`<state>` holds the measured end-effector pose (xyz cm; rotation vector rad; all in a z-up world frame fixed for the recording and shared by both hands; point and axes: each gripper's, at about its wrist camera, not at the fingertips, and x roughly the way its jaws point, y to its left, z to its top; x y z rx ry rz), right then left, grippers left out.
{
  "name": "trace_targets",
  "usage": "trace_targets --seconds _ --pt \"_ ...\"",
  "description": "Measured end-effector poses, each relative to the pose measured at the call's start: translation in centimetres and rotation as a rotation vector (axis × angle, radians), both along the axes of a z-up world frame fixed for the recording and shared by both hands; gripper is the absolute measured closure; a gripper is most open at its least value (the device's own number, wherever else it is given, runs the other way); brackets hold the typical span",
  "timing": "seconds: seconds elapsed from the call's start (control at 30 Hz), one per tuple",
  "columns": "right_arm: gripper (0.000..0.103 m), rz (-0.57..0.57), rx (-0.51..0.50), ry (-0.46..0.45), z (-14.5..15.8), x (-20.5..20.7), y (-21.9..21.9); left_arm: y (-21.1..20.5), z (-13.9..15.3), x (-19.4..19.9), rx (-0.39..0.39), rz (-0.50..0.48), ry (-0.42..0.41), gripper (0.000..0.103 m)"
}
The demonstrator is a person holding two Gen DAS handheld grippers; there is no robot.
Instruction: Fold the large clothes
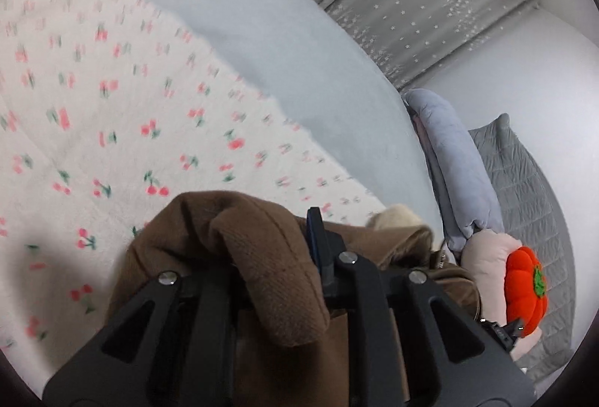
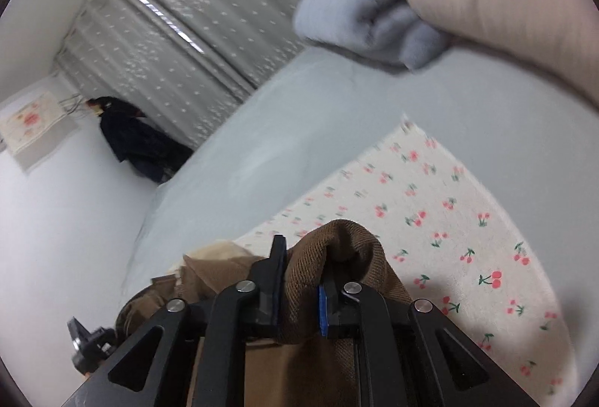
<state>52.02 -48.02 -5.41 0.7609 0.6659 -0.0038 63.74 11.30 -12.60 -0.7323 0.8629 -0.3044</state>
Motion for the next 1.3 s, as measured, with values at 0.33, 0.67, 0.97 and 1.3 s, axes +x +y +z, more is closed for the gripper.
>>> trace_targets --seconds 0.33,0.67,0.97,1.3 --pt "0.074 0.035 0.136 -0.002 -3.2 -0.6 -1.7 0.6 2.3 -1.2 -0.046 -0.047 0.001 0.051" --pt "0.044 0.112 -0.227 -0.069 3.8 -4.1 3.2 -3.1 8.8 -5.2 0.333 -0.077 -0.199 0.015" --pt "0.045 0.177 -0.636 0.056 1.0 1.8 12.5 -8.9 2.4 -1.3 0.671 -0.094 -0.087 0.015" --pt "0.052 -0.119 -0.318 0.269 -5.7 5.2 0.7 -2.9 0.2 3.4 0.578 0.076 0.041 0.022"
